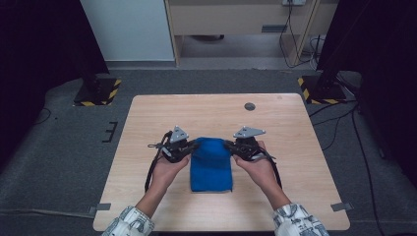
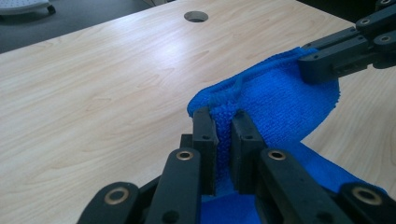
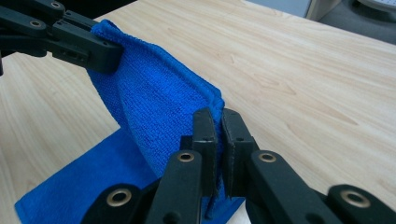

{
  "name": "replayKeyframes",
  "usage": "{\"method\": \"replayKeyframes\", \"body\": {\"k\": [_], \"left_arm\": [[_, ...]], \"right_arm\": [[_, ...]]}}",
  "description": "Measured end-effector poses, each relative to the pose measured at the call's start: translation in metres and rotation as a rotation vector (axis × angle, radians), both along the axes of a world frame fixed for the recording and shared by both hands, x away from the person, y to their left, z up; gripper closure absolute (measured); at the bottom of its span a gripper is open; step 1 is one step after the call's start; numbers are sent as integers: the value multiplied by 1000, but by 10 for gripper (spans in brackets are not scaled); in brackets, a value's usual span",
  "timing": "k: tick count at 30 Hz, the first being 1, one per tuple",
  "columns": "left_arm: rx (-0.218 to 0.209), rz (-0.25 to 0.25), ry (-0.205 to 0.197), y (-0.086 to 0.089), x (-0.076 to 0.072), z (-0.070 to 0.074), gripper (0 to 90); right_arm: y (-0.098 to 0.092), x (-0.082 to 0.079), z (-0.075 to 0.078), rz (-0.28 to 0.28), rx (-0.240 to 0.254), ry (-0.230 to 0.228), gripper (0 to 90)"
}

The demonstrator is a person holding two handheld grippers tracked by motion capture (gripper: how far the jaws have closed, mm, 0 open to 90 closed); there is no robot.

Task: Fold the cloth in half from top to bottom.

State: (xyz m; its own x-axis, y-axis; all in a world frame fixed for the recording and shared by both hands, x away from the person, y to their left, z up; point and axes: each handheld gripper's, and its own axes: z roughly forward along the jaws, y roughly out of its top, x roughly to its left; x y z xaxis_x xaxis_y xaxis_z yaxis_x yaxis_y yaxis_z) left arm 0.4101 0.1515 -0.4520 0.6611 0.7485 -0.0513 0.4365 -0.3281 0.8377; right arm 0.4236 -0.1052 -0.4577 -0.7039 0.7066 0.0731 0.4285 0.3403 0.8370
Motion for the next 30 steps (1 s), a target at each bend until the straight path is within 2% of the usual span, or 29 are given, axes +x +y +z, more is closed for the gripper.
{"method": "replayKeyframes", "body": {"k": [13, 24, 27, 30], "left_arm": [[-6, 4, 25, 3, -16, -17, 795], [-21, 2, 39, 5, -21, -26, 763], [-39, 1, 49, 8, -23, -26, 707], [-64, 6, 51, 10, -26, -27, 561]], "right_arm": [[1, -17, -10, 21, -4, 11, 859], [-1, -21, -16, 32, -8, 27, 859], [1, -23, -18, 39, -7, 31, 859], [2, -24, -20, 42, -8, 32, 859]]}}
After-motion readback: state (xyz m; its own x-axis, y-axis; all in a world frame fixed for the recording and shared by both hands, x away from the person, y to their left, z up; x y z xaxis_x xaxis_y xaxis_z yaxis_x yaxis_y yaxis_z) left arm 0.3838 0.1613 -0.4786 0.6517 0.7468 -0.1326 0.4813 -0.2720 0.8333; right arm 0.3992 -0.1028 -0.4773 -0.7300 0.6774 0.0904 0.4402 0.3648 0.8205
